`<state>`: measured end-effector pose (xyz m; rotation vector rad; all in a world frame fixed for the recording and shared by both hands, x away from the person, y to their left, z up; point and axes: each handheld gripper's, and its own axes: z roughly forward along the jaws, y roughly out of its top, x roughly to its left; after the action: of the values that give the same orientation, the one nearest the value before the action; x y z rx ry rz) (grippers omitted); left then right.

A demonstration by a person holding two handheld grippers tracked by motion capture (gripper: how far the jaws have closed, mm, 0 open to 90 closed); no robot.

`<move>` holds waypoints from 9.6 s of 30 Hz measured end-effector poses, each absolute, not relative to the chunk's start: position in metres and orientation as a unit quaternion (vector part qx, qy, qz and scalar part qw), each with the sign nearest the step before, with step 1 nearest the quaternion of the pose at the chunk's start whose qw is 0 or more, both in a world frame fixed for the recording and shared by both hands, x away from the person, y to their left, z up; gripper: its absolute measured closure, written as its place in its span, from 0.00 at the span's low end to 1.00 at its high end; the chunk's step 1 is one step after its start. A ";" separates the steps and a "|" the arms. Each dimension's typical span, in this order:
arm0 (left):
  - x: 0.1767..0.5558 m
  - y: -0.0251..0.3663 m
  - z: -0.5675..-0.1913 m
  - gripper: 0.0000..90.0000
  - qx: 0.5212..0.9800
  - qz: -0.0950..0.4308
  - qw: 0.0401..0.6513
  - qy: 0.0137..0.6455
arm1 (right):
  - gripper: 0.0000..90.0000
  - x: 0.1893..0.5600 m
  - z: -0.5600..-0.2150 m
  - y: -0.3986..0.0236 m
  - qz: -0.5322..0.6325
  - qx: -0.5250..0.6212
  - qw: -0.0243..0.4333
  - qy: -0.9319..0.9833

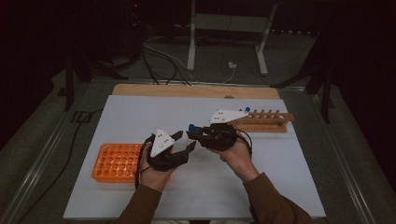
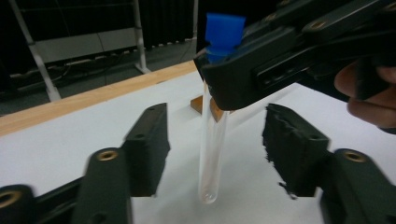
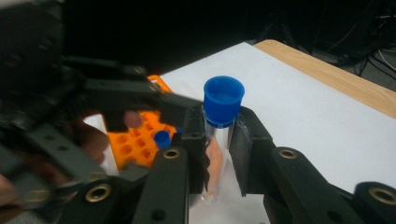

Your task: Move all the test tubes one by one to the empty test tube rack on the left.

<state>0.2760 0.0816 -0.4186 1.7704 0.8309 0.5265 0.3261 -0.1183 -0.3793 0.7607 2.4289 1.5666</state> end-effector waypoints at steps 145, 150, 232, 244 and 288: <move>0.243 0.137 -0.492 0.80 0.780 0.213 0.423 0.410 | 0.01 0.315 -0.420 -0.268 0.522 0.384 0.179 0.740; 0.238 0.138 -0.486 0.71 0.781 0.216 0.430 0.398 | 0.01 0.316 -0.420 -0.270 0.520 0.388 0.180 0.739; 0.258 0.197 -0.474 0.00 0.708 0.244 0.465 0.473 | 0.85 0.420 -0.450 -0.256 0.416 0.487 0.264 0.721; 0.257 0.197 -0.474 0.00 0.707 0.243 0.468 0.472 | 0.85 0.406 -0.420 -0.259 0.445 0.461 0.288 0.711; 0.248 0.186 -0.451 0.01 0.705 0.238 0.500 0.443 | 0.85 0.362 -0.401 -0.201 0.498 0.355 0.189 0.768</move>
<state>0.2476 0.1859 -0.4507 1.7049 1.0723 0.5753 0.3618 -0.2010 -0.4009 0.9990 2.1586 1.4016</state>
